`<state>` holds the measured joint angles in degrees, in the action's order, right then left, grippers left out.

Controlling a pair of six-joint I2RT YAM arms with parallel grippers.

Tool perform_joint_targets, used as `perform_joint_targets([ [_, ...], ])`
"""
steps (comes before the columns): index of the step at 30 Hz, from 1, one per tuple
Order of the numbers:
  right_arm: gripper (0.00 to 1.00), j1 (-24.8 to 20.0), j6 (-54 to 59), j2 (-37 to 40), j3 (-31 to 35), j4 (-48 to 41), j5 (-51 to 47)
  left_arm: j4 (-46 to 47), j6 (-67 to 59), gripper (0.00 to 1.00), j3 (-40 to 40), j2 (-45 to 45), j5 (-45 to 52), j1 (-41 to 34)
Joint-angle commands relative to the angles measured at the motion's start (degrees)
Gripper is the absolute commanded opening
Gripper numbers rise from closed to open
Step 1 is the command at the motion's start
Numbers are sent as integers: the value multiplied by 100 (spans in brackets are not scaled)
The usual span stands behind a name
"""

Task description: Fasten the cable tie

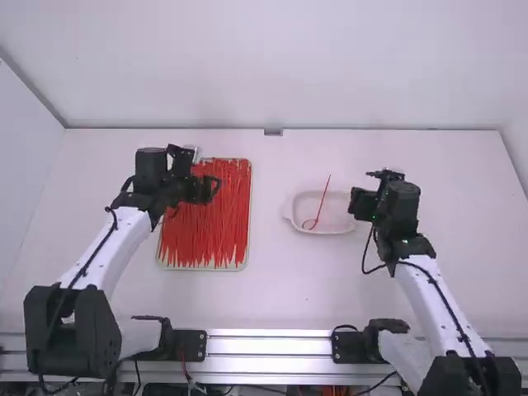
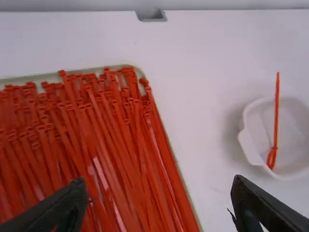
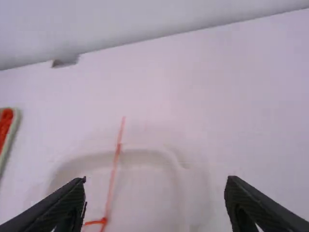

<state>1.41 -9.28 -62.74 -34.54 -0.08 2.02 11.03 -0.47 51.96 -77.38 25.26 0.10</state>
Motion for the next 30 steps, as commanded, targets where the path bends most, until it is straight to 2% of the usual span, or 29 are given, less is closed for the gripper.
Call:
perform_joint_targets([
  [1,73,-141,488,326,307,8,-202,-166,47,75,-260,370,-411,-10],
  [4,66,-141,907,745,726,8,-202,-553,47,68,-647,756,-798,-10],
  [9,54,-141,928,1412,1392,8,-202,-1103,47,57,-1275,1384,-1425,-10],
  [17,35,-141,928,2508,2489,8,-202,-1103,47,39,-2358,2467,-2509,-10],
  [24,19,-141,928,3395,3375,8,-202,-1103,47,22,-3301,3410,-2526,-10],
  [30,8,-141,928,4029,3454,8,-202,-1103,47,10,-4014,4123,-2526,-10],
])
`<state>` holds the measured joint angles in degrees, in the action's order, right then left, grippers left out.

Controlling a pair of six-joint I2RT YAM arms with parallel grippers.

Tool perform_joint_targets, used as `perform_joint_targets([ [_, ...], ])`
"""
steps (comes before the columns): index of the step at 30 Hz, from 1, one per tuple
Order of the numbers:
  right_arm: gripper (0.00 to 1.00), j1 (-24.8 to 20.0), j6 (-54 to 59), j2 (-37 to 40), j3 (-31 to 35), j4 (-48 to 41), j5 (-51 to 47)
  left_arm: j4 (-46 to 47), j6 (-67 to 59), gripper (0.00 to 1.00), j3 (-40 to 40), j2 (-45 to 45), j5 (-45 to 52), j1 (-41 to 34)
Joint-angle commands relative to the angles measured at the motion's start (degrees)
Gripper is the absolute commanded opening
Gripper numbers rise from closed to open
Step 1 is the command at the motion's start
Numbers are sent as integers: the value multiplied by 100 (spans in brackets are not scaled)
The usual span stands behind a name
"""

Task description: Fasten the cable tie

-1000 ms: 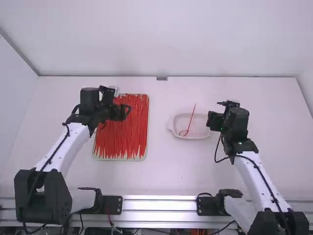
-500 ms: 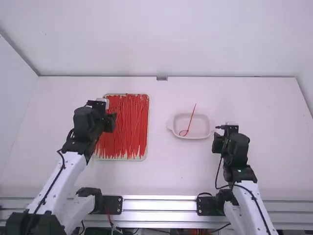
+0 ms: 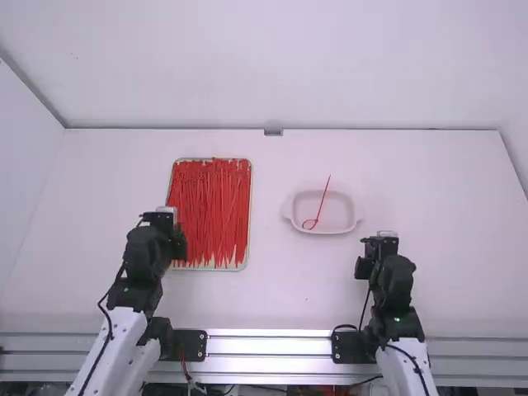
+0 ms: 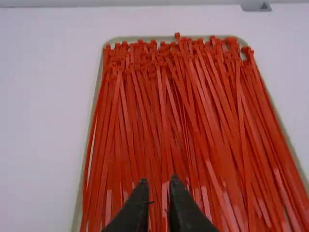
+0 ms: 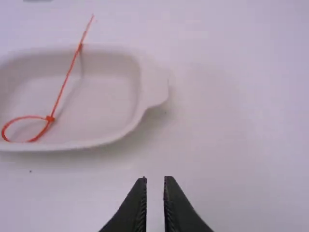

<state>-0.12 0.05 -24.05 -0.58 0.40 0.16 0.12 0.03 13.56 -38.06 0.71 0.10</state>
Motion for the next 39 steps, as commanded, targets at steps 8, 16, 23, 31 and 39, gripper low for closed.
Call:
perform_joint_targets([
  [8,0,12,-5,939,58,-40,-16,-12,-3,0,-1083,1101,-71,-10],
  [16,0,12,-5,1569,58,-40,-16,-12,-3,0,-1356,1866,-71,-10],
  [23,0,12,-5,2044,58,-40,-16,-12,-3,0,-1356,2467,-71,-10],
  [31,0,12,-5,2405,58,-40,-16,-12,-3,0,-1356,3047,-71,-10],
  [39,0,12,-5,2405,58,-40,-16,-12,-3,0,-1356,3528,-71,-10],
])
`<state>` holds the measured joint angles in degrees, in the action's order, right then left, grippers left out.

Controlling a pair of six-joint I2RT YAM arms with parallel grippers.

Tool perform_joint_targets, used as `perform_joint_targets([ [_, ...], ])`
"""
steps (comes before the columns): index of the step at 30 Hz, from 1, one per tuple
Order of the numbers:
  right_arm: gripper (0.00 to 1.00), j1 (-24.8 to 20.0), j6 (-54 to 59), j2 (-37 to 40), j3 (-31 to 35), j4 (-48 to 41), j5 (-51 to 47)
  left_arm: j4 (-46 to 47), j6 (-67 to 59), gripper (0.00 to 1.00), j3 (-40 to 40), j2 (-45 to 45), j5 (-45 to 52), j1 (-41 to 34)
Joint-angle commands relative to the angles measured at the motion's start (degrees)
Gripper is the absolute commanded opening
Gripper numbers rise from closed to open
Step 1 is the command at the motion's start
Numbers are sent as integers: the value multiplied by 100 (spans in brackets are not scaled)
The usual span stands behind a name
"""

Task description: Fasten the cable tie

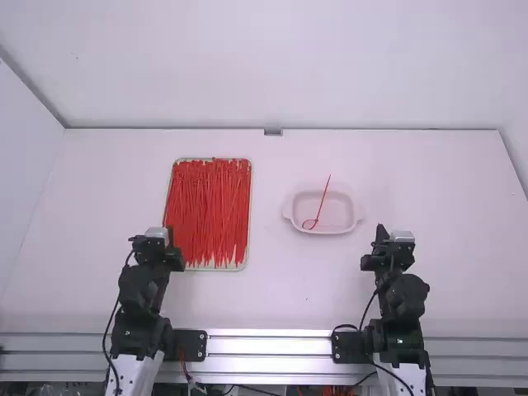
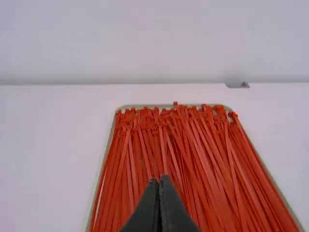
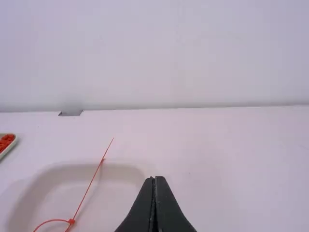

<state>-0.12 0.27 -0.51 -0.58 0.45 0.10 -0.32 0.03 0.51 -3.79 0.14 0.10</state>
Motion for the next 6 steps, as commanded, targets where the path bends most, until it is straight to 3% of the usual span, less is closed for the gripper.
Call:
perform_joint_targets([
  [1,0,12,-27,51,58,-45,-10,32,-3,0,-51,179,-14,-10],
  [6,0,12,-27,51,58,-45,-10,32,-3,0,-51,379,-14,-10],
])
